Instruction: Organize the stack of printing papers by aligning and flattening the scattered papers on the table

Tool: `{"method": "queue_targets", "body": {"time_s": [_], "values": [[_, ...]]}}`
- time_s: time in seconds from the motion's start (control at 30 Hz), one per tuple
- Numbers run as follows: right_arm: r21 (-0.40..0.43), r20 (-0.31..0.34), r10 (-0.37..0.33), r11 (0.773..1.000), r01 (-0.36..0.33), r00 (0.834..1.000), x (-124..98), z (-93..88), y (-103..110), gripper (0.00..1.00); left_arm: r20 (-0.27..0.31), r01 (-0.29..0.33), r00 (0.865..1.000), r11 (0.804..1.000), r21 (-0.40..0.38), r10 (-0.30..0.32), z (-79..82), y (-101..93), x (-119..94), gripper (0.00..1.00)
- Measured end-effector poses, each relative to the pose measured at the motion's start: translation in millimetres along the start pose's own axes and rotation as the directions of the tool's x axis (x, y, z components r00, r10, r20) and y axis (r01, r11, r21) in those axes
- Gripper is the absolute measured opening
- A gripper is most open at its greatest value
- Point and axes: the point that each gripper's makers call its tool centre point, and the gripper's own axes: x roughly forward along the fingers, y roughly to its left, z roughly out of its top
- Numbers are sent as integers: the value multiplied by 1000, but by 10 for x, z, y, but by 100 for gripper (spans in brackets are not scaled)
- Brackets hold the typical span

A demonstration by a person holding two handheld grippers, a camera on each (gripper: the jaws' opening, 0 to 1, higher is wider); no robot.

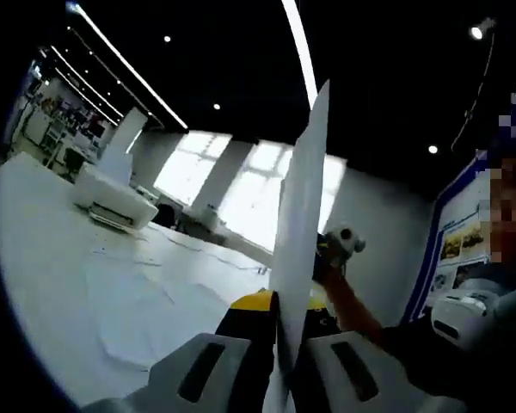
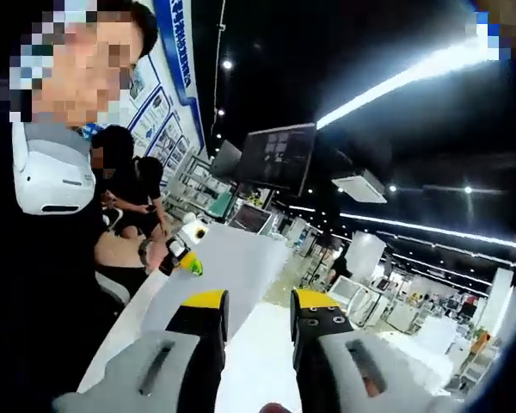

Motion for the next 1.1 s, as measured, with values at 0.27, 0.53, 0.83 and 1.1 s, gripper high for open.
{"method": "queue_targets", "body": {"time_s": [0.27, 0.53, 0.83, 1.1], "values": [[82, 49, -68, 995, 64, 996, -111, -277, 225, 23, 19, -67, 997, 997, -45, 68, -129, 370, -158, 4], [227, 72, -138, 967, 119, 988, -164, -686, 330, 23, 23, -140, 990, 988, -69, 142, -291, 782, -298, 5], [279, 77, -231, 939, 202, 970, -342, -833, 260, 27, 65, -151, 985, 977, -148, 162, -431, 1075, -409, 5], [289, 38, -234, 933, 214, 971, -308, -1076, 374, 27, 75, -173, 980, 972, -156, 186, -550, 1184, -442, 5]]}}
